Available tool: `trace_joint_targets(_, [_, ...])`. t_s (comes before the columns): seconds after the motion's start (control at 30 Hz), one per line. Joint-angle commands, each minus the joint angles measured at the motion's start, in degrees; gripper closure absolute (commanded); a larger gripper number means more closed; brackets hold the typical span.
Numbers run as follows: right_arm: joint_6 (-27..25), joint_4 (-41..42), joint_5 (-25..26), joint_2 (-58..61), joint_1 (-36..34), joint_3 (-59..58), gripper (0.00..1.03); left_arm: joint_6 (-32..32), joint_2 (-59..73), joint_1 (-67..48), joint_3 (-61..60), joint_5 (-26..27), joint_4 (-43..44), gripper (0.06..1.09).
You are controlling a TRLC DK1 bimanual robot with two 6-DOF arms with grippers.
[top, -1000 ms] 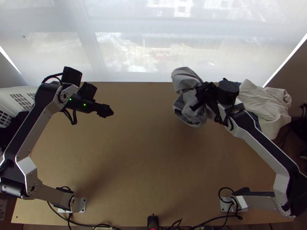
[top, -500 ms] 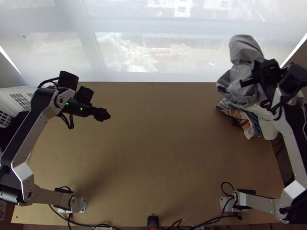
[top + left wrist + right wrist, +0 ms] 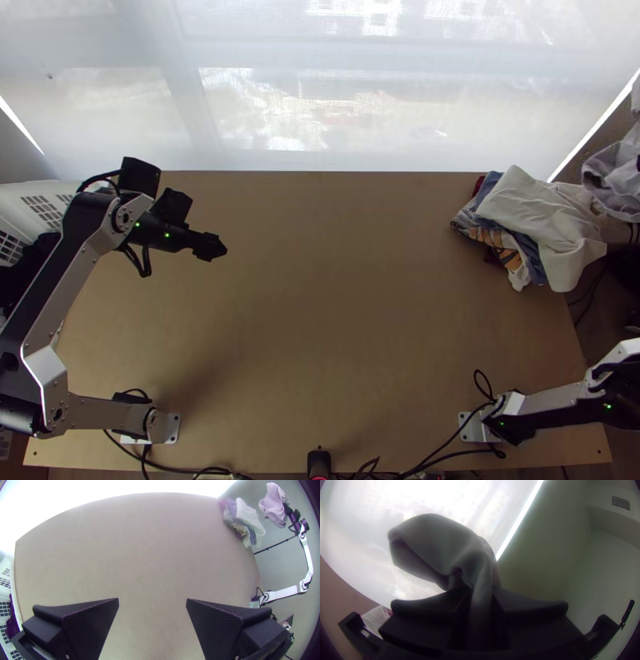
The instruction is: Fold the t-shirt
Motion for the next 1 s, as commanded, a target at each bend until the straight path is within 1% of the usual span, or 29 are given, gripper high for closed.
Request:
trace_joint_targets(0.0, [-1.8,0.3,-3.1,6.9,-6.4,2.7,1.0,0.2,-1.6,1.1,-1.9,0.1,0.1,0.1])
trace_joint_targets(0.07, [-1.6,0.7,-3.1,7.7,-5.5,0.4,1.0,0.3,-2.5,1.6,-2.5,0.1,-0.1,0.1])
trace_joint_targets(0.17, [-1.1,4.3,-3.0,7.9,-2.5,-6.2,1.0,0.8,-4.1,2.8,-4.0,0.1,-0.5,0.1])
trace_joint_targets(0.3, [0.1,5.4,-0.1,7.6,3.8,-13.9,1.0,2.3,-6.6,5.8,-6.1,0.1,-1.1,0.1])
trace_joint_targets(0.37, [1.5,5.4,1.6,7.2,7.2,-16.4,1.0,3.3,-7.5,7.7,-6.7,0.1,-1.8,0.1])
trace_joint_targets(0.47, [2.0,5.4,4.0,6.6,12.3,-19.7,1.0,4.6,-8.4,9.9,-7.1,0.2,-2.5,0.1])
trace_joint_targets(0.6, [3.4,7.2,6.0,5.7,17.3,-23.7,1.0,5.3,-8.9,11.4,-7.4,0.2,-2.8,0.1])
trace_joint_targets(0.8, [6.2,8.2,7.7,0.8,21.5,-31.4,1.0,5.3,-8.5,11.8,-7.8,0.2,-2.3,0.1])
trace_joint_targets(0.97, [6.4,11.0,8.7,-4.2,23.5,-39.4,1.0,4.8,-7.2,11.4,-8.0,0.3,-1.1,0.1])
